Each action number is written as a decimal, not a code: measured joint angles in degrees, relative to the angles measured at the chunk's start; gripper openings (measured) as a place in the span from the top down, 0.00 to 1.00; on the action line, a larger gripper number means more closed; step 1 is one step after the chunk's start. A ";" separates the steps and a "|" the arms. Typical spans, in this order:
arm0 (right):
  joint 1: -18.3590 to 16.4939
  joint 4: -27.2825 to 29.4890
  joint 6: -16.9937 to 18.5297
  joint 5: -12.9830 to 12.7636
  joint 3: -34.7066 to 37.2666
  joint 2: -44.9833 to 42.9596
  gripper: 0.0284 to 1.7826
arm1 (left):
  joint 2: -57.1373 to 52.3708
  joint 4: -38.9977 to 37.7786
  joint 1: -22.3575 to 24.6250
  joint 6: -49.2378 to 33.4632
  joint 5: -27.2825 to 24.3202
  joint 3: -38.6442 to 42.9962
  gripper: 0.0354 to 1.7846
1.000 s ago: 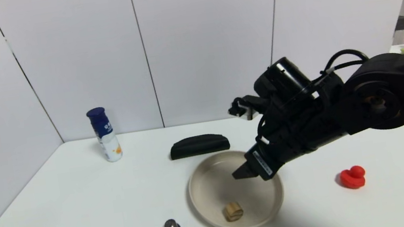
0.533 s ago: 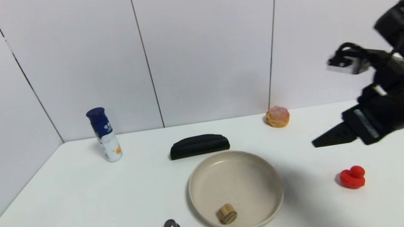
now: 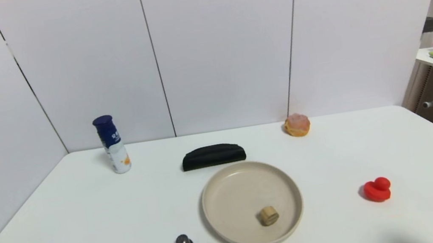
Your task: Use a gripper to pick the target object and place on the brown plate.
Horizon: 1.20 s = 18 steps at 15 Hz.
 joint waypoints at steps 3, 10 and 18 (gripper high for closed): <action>-1.93 -16.52 -0.37 -2.79 16.59 -15.87 0.06 | 0.00 0.00 -0.02 0.00 0.05 0.00 0.06; 1.84 -24.41 1.48 0.38 24.52 -31.55 0.05 | 0.00 0.00 0.00 0.00 0.02 0.00 0.06; 2.47 -20.39 5.67 2.38 24.56 -42.23 0.05 | 0.00 0.00 0.00 0.02 0.02 0.00 0.06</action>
